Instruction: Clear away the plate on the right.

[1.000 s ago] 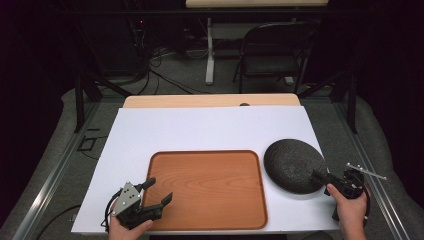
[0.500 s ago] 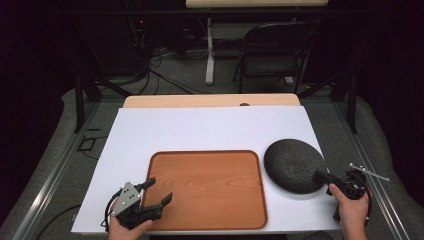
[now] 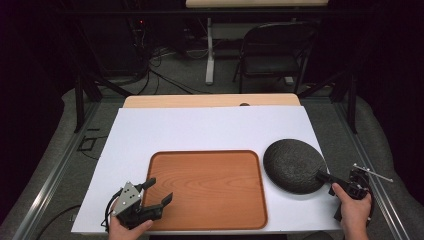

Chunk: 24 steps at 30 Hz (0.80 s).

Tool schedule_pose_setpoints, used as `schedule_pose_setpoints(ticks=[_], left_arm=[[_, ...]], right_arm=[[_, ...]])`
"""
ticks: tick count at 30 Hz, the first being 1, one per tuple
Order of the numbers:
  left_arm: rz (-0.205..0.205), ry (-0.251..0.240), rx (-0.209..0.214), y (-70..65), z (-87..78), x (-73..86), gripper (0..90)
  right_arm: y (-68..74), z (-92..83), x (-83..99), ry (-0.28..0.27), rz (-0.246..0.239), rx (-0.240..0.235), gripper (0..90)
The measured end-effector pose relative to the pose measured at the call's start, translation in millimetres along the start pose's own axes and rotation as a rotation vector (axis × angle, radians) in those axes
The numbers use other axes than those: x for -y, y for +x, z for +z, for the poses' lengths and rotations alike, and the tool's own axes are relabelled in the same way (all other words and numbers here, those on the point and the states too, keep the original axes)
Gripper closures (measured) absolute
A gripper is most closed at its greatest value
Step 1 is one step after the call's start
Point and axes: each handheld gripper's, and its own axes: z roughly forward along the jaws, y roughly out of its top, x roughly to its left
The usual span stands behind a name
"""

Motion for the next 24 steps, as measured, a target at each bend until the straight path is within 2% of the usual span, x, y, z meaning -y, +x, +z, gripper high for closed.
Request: schedule_pose_setpoints(ticks=[6, 7, 13, 24], left_arm=[[0.002, 0.001, 0.000, 0.2, 0.1, -0.1, 23.3], [0.003, 0.001, 0.000, 0.4, 0.0, -0.1, 23.3], [0.002, 0.004, 0.002, 0.5, -0.3, -0.2, 23.3], [0.000, 0.003, -0.002, 0.3, 0.3, 0.0, 23.3]], right_arm=[[-0.7, -1.3, -0.9, 0.006, 0.004, 0.007, 69.4], [0.1, -2.5, -1.4, 0.013, 0.024, 0.006, 70.6], [1.7, -6.6, -3.9, 0.002, 0.055, -0.019, 74.3], [8.5, -12.2, -7.4, -0.018, 0.034, -0.031, 76.3]])
